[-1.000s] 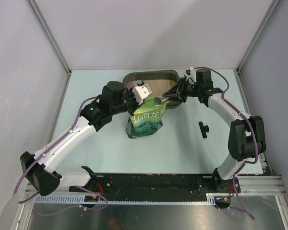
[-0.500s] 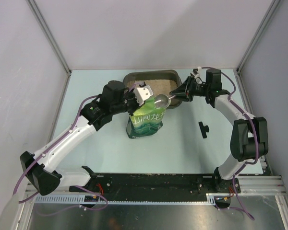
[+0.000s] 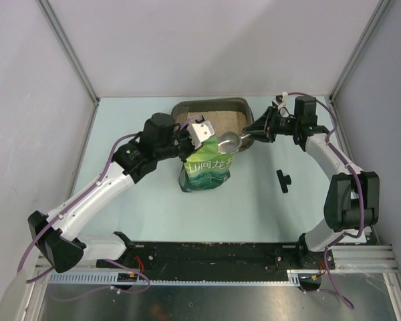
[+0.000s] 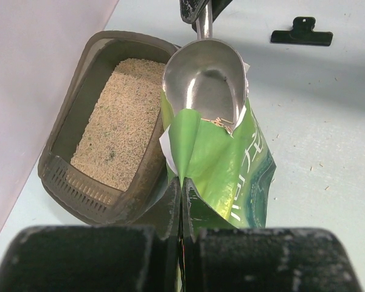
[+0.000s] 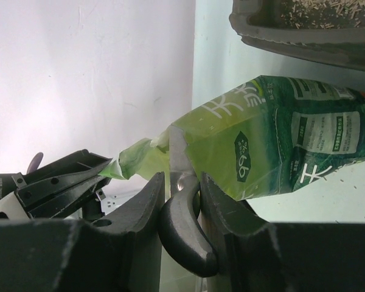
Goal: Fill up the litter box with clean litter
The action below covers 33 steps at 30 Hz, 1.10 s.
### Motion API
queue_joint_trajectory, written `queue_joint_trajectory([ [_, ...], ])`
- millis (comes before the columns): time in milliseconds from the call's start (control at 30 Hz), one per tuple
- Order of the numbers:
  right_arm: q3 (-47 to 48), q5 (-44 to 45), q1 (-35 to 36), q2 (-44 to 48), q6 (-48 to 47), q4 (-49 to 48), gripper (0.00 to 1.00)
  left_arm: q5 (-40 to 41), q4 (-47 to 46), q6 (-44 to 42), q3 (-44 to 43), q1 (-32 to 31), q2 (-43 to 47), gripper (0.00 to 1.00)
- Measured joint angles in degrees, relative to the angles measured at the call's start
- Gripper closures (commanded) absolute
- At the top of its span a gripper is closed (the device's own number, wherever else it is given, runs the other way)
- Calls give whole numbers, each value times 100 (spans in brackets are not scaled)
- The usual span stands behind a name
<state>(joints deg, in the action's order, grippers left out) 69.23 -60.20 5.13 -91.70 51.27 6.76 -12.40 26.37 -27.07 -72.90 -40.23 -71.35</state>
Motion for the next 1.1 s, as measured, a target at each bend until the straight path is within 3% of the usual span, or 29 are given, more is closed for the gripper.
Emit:
queue_joint_trajectory([
  [567,1193,1327,365,354,-1475,2234,100,131,149,-153,-136,-153,0,100],
  [1100,1231,1073,225,363,-1388,2216,100,168,188,-203,-160,-166,0,100],
])
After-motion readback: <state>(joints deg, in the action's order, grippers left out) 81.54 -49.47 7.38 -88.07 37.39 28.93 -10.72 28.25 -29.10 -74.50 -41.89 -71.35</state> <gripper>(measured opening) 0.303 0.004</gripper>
